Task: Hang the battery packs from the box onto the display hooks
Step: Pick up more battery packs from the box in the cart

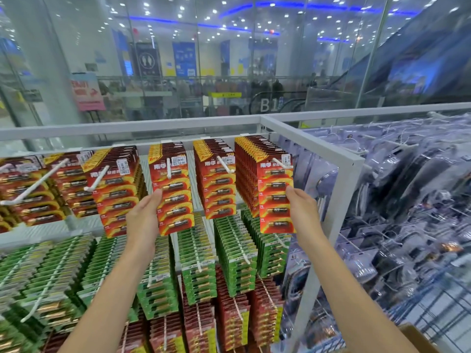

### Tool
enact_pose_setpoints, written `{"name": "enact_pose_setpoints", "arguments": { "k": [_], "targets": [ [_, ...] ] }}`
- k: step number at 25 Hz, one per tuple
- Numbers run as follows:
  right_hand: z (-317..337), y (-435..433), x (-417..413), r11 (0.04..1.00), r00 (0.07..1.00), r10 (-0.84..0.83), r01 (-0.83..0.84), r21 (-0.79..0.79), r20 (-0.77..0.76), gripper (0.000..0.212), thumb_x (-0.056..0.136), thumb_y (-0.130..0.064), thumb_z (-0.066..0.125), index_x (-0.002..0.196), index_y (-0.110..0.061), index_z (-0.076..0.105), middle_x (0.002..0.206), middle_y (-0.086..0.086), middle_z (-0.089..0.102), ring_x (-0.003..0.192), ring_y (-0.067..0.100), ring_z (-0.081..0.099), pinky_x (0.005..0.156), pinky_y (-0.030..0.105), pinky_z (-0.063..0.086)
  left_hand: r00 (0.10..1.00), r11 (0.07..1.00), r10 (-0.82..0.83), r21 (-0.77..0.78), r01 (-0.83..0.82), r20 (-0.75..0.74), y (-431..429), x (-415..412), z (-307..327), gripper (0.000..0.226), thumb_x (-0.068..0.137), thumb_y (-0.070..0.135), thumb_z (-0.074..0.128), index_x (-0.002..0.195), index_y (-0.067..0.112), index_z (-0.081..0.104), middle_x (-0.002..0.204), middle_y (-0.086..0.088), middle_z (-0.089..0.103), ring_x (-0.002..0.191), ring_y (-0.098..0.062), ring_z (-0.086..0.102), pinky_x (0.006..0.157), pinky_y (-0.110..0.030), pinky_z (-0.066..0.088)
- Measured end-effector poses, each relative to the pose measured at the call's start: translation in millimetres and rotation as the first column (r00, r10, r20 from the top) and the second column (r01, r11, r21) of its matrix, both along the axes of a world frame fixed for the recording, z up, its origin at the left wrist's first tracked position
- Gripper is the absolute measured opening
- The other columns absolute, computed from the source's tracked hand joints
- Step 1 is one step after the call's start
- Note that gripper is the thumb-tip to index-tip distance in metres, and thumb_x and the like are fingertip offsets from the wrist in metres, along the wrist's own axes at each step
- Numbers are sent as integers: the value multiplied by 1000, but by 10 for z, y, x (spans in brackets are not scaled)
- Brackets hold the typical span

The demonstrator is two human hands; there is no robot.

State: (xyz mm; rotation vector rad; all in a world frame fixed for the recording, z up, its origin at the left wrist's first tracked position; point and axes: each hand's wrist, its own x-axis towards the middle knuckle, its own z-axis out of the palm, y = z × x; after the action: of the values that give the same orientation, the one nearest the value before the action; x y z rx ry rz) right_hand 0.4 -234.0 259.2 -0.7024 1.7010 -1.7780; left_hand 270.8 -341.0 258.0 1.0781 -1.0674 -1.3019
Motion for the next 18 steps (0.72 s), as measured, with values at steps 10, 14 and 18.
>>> {"name": "enact_pose_setpoints", "arguments": {
  "k": [10,14,18],
  "targets": [
    [-231,-53,58,989,979,-144,149,26,-145,29,106,-41,50,125,-20,57,117,-6,66,97,4,63,80,28,48,986,987,100,-142,-81,133,229,205,-257,20,103,37,62,118,27,70,115,3,74,105,-16,72,96,-37,57],
    [-590,574,332,995,976,-31,51,89,-214,33,106,-43,50,134,-28,54,126,-19,59,114,-1,57,88,19,40,985,989,147,-49,-143,95,766,258,-740,22,103,35,63,119,23,72,114,1,76,104,-20,73,96,-40,56],
    [-1345,1451,397,970,995,24,2,245,-102,21,104,-42,54,122,-34,63,116,-22,66,107,-12,60,88,11,45,995,992,-41,124,30,88,1310,-99,-1347,27,104,20,59,124,4,68,115,-15,75,102,-36,73,81,-31,64]
  ]
}}
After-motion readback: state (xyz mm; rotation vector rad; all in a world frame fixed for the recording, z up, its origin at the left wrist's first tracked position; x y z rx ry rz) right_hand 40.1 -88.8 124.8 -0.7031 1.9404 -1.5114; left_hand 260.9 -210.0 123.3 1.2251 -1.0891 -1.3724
